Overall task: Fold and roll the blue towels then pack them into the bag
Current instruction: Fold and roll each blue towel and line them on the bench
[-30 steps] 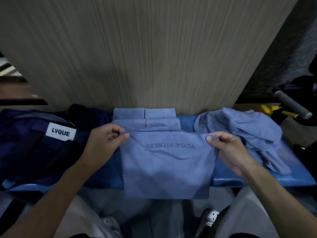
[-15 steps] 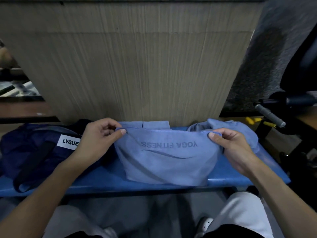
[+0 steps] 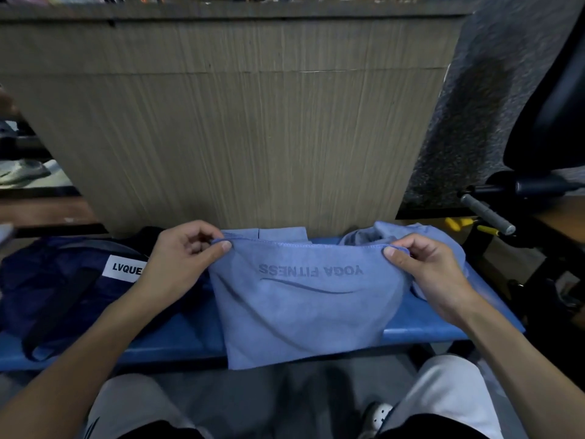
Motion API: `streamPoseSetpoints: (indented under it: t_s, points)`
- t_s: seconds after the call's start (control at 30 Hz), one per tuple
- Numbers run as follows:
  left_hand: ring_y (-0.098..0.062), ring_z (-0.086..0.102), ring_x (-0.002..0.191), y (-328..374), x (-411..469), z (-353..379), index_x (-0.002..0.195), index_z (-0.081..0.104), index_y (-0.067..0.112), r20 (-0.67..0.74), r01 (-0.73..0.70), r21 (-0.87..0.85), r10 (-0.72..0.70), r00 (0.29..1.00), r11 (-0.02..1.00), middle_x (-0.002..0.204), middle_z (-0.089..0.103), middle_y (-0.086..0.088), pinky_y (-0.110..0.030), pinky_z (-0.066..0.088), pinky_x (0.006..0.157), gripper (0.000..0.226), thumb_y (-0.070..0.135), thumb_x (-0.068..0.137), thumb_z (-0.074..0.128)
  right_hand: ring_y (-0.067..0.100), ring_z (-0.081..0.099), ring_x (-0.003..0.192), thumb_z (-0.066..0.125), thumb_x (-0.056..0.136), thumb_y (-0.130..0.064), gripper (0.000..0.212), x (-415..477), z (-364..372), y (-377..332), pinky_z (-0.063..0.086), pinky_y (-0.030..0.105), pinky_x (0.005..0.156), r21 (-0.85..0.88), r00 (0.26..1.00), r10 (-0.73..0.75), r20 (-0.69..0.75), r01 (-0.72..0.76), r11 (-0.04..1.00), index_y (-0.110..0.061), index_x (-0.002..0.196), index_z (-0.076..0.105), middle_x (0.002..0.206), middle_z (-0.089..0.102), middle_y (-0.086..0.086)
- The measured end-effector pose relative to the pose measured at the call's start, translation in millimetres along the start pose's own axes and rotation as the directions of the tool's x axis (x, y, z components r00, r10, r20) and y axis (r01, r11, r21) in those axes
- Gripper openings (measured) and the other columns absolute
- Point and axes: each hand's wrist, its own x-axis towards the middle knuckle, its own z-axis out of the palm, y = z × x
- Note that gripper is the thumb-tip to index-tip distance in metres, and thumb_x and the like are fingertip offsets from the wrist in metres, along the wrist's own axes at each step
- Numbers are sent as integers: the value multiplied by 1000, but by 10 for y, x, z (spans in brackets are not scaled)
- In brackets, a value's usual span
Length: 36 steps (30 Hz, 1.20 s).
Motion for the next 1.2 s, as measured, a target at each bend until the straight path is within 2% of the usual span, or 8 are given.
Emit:
streamPoseSetpoints:
  t_s: [0.1,0.27,0.4,0.53,0.63,0.87,1.0,1.2]
  points:
    - [-21,56,71,19,2,35,79,69,9,2,-6,10,6,1000,1000,81,65,-23,-16,46,62,6,5,81,73,17,62,75,81,56,-62,47,-5,-17,-5,50,28,67,-5,1000,-14,-2,14,1000,-19,72,69,77,69,8]
    - [-17,56,69,36,20,53,81,68,4,1,-5,20,5,1000,1000,78,66,-19,-15,46,61,6,0,82,72,2,56,66,67,82,-11,10,32,-8,-54,44,16,62,15,998,-55,-42,55,998,-11,74,62,66,64,-7]
    - [-12,56,67,42,29,63,79,67,4,0,5,18,-5,1000,1000,71,65,-7,-12,45,60,9,-3,82,71,8,59,74,70,77,-20,11,47,-26,-89,47,22,69,-27,997,-65,-37,64,998,-11,73,66,75,67,2]
    - [-13,56,68,16,44,44,76,68,10,9,14,12,-14,1000,1000,79,65,-18,-14,46,61,12,0,81,72,6,63,74,69,77,-22,19,46,-29,-112,50,19,67,-43,998,-57,-4,57,997,-4,80,66,76,71,-1]
    - [-10,57,67,17,46,43,79,68,16,16,12,28,-12,1000,1000,77,66,-12,-14,46,61,15,1,82,72,2,57,66,66,85,-5,8,75,-36,-71,45,13,60,-62,998,-55,-17,54,997,-5,77,63,66,64,-6]
    - [-16,54,66,6,87,60,75,68,13,-27,2,18,-1,1000,1000,71,65,-11,-14,44,59,17,-2,81,72,6,66,84,65,82,6,2,107,-67,-6,52,16,74,-72,997,-12,-73,7,997,5,81,66,93,71,4]
    - [-12,54,64,29,121,58,77,68,16,-41,-6,14,7,999,1000,68,65,-1,-14,43,58,19,-2,81,72,5,61,70,66,84,4,5,161,-79,-10,49,15,65,-145,996,-40,-82,27,989,7,81,63,77,67,9]
    - [-17,56,65,64,222,70,76,68,12,-68,-20,34,23,997,999,74,65,-19,-17,45,56,15,-1,84,71,-4,51,60,65,85,6,19,253,-55,-103,40,10,59,-306,980,-181,-80,148,940,-8,74,58,65,57,-1]
